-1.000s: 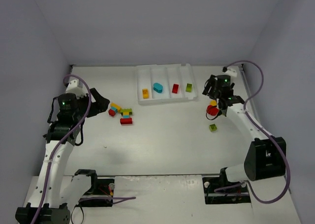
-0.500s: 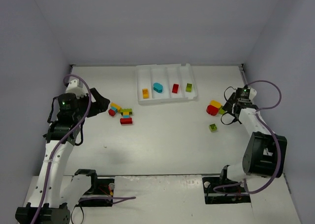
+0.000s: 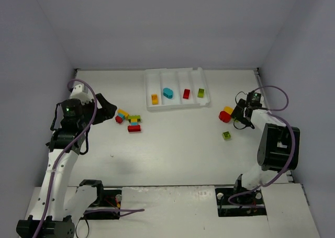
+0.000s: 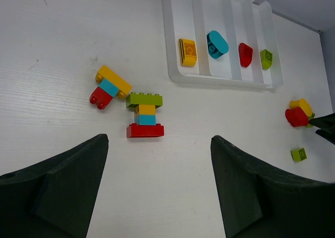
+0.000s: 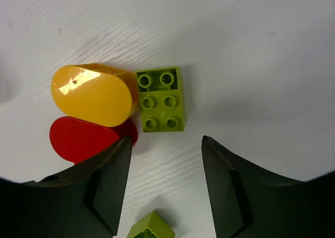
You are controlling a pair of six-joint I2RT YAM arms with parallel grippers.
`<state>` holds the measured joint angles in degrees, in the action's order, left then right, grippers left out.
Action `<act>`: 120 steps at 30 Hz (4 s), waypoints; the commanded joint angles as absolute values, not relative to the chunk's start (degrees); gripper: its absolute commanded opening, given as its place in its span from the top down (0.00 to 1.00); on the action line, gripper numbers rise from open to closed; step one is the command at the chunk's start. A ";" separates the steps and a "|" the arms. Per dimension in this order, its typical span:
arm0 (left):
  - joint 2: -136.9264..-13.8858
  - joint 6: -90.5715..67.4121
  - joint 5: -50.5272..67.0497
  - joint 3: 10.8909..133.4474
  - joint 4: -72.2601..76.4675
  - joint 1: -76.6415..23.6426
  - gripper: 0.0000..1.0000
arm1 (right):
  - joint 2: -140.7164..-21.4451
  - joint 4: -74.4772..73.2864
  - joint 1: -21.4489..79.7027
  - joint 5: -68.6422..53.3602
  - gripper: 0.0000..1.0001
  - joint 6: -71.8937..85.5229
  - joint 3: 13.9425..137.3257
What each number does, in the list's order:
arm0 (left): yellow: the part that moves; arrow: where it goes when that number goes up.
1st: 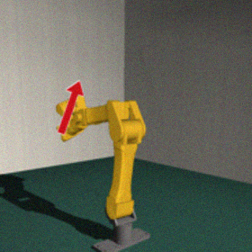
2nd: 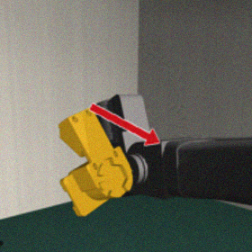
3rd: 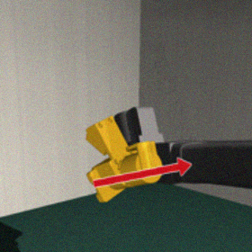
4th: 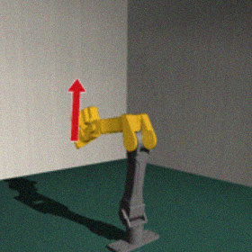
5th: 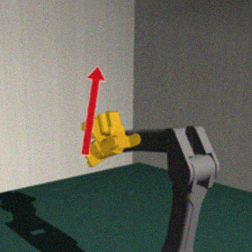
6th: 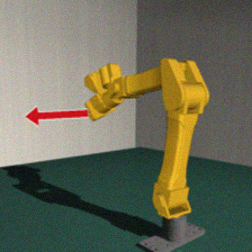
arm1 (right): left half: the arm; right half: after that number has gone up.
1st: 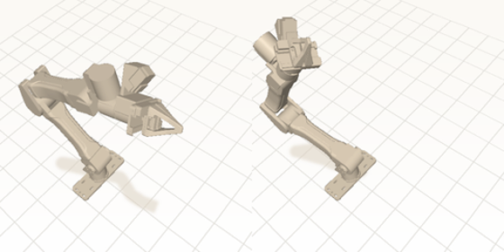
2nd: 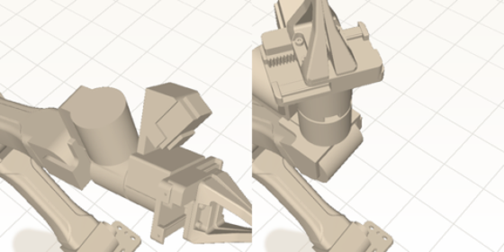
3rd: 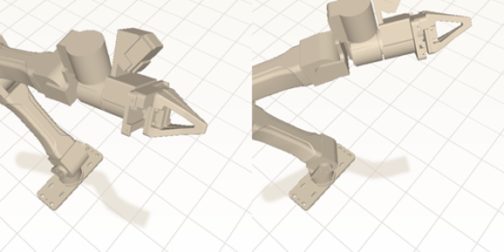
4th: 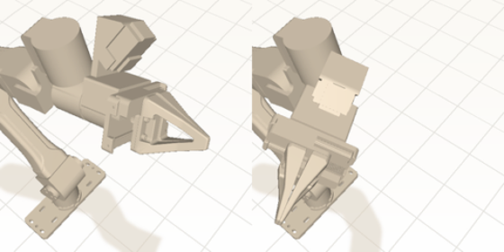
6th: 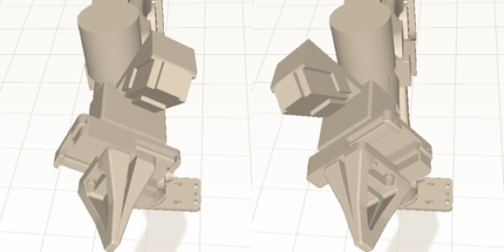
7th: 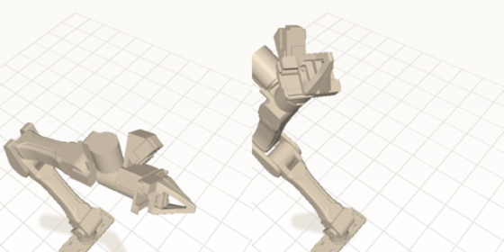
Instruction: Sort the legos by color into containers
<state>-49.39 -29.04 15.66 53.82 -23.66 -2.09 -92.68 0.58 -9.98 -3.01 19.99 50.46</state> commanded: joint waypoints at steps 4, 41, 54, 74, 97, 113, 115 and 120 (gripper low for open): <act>-49.83 -29.44 16.52 55.72 -19.77 -1.93 0.27 | -94.57 4.31 -9.67 -4.57 0.47 18.90 54.22; -50.45 -29.18 16.35 55.72 -20.04 -1.93 0.27 | -112.66 5.71 11.60 -4.92 0.96 10.12 90.25; -50.80 -29.18 16.61 55.81 -20.04 -1.93 0.27 | -126.30 5.71 11.78 -6.15 0.57 5.54 106.26; -49.75 -28.83 17.31 55.90 -19.95 -1.93 0.27 | -90.20 2.57 8.54 10.79 0.36 20.55 63.92; -50.27 -28.92 17.67 55.81 -19.95 -2.64 0.27 | -82.79 -5.54 1.23 -4.39 0.32 21.36 42.28; -50.45 -28.83 17.67 55.99 -20.13 -2.64 0.27 | -84.29 -5.19 2.28 -3.17 0.80 25.31 40.08; -50.45 -28.92 17.67 55.99 -20.13 -2.64 0.27 | -83.85 -5.01 3.77 -2.99 0.95 25.23 40.51; -50.45 -28.92 17.67 55.99 -20.13 -2.64 0.28 | -79.29 -4.75 10.36 -2.72 1.00 24.79 47.62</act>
<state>-50.37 -28.99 17.15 53.82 -23.66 -2.31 -83.68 -5.85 7.25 -3.11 24.64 41.30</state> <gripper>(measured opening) 0.727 0.351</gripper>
